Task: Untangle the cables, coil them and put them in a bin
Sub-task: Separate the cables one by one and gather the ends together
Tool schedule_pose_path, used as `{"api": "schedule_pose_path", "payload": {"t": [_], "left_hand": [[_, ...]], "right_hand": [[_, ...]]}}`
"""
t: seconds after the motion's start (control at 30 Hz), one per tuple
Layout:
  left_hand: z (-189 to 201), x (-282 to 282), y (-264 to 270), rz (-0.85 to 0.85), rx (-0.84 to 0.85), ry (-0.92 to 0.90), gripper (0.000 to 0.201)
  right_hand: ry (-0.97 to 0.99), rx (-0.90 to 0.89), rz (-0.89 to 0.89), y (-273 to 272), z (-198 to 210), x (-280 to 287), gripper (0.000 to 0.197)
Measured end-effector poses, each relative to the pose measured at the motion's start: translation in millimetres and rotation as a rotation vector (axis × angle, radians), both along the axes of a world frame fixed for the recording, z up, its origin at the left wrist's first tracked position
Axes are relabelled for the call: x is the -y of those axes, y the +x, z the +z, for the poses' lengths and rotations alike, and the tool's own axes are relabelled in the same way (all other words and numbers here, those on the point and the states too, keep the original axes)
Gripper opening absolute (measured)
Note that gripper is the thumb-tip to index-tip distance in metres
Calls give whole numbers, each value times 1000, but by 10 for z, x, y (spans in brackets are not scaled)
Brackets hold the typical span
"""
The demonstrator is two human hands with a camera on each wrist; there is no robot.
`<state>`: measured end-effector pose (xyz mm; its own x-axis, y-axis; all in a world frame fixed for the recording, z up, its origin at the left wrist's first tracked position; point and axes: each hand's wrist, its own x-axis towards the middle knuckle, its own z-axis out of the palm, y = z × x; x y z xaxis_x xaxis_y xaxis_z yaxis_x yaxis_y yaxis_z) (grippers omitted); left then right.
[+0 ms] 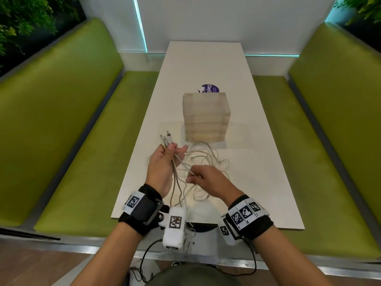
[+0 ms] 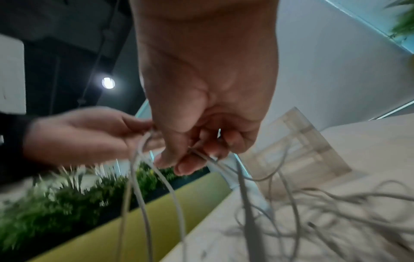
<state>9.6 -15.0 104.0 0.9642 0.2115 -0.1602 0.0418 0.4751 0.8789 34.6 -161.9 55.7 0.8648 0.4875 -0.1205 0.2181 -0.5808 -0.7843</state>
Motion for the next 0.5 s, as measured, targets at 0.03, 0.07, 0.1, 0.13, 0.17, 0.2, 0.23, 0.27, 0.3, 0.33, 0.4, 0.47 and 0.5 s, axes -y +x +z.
{"api": "schedule_pose_path", "payload": {"t": [0.03,0.07,0.1,0.13,0.17,0.2,0.23,0.27,0.3,0.33,0.4,0.47,0.5], "left_hand": [[59,-52,11,14,29,-47,18],[124,-107,21,32,57,-86,18],[191,-163,30,56,80,-106,19],[246,-211,34,77,94,-114,20],[292,-254,29,92,103,-120,20],[332,-297,18,105,113,-125,21],[357,-347,10,121,125,-125,20],[371,-394,3,138,133,-118,20],[369,-433,0,150,134,-110,20],[349,-461,-1,158,127,-104,20],[266,-489,7,164,94,-85,21],[136,-444,19,135,27,-33,21],[62,-391,20,106,-14,-1,21]], "right_hand": [[-40,-21,21,31,-99,38,13],[-76,-22,23,69,-189,87,14],[-116,-15,7,117,-265,140,17],[-147,-12,-30,170,-327,205,20],[-163,-11,-73,222,-366,273,23],[-181,-8,-107,273,-393,337,25],[-201,-2,-129,319,-405,388,26],[-208,-6,-145,361,-407,434,23],[-188,-20,-165,395,-397,474,21],[-148,-33,-190,413,-370,512,24],[-57,-54,-234,442,-287,532,31],[45,-79,-257,442,-170,461,31],[117,-96,-267,423,-103,396,31]]}}
